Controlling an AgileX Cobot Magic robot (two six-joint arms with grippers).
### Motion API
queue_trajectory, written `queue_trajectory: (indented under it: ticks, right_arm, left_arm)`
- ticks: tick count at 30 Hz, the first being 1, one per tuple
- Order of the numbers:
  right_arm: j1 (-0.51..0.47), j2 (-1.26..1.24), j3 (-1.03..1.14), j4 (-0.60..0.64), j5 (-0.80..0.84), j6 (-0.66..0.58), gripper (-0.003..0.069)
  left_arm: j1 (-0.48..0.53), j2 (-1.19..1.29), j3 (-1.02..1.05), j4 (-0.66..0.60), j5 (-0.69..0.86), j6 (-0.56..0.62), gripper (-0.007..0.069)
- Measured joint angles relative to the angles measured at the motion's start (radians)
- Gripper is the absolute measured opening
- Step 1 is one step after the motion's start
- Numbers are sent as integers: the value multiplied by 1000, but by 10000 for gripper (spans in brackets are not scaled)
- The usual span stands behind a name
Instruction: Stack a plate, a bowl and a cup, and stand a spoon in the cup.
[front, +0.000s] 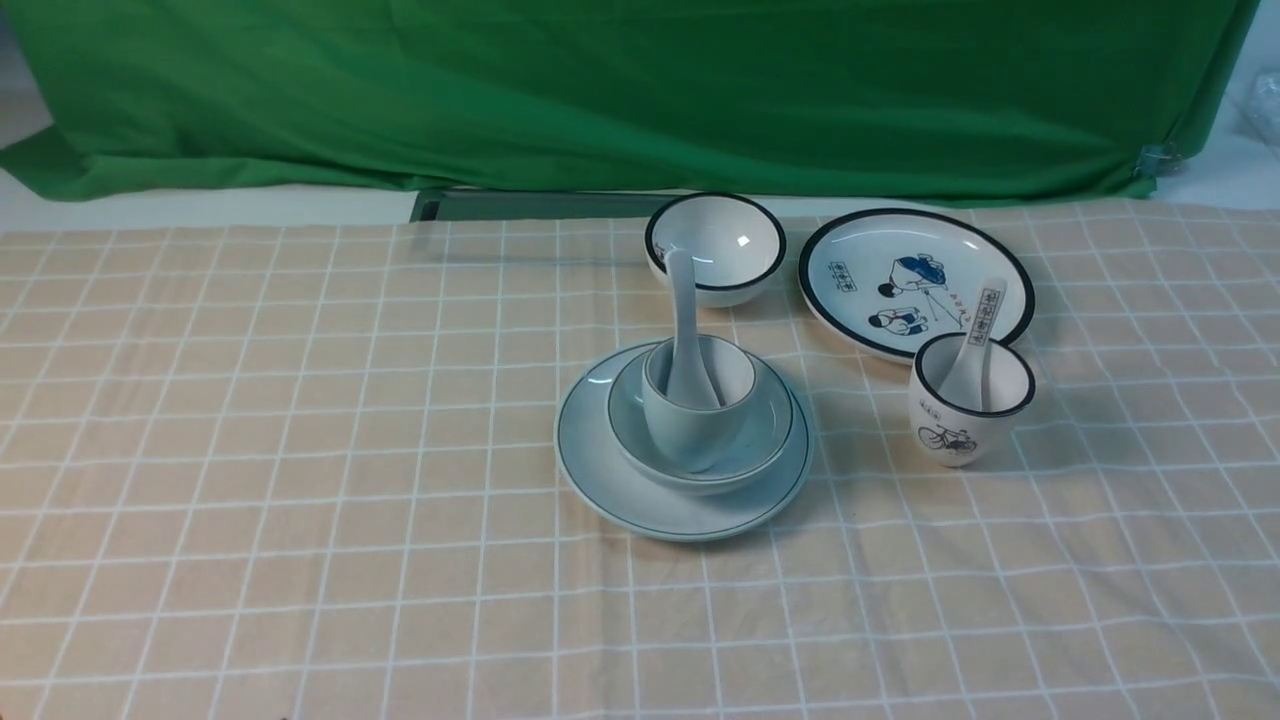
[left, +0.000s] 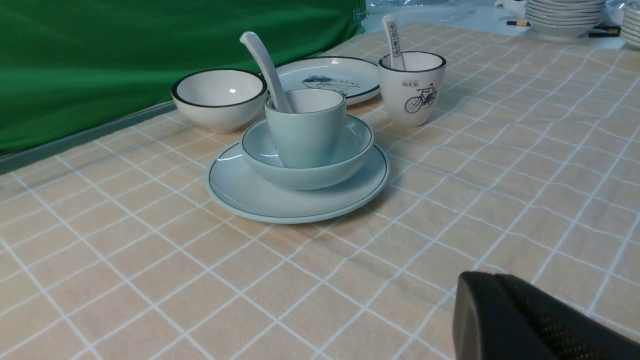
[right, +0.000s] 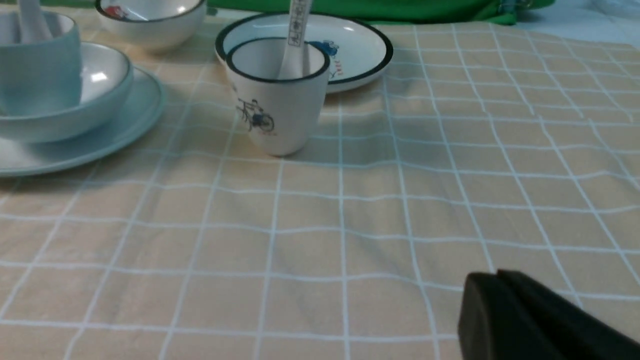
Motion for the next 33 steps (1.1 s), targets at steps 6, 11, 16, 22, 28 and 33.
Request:
queue_trajectory:
  ticks: [6, 11, 16, 22, 28, 33]
  right_arm:
    - [0, -1, 0, 4, 4, -21, 17]
    - [0, -1, 0, 4, 5, -21, 17]
    - [0, -1, 0, 4, 5, -21, 24]
    - [0, -1, 0, 4, 5, -21, 44]
    - [0, -1, 0, 4, 5, -21, 68]
    - [0, -1, 0, 4, 5, -21, 78]
  left_arm:
    - [0, 0, 0, 1, 1, 0, 3]
    - [0, 0, 0, 2, 1, 0, 3]
    - [0, 0, 0, 2, 1, 0, 3]
    - [0, 0, 0, 2, 1, 0, 3]
    - [0, 0, 0, 2, 1, 0, 3]
    - [0, 0, 0, 3, 1, -1, 3]
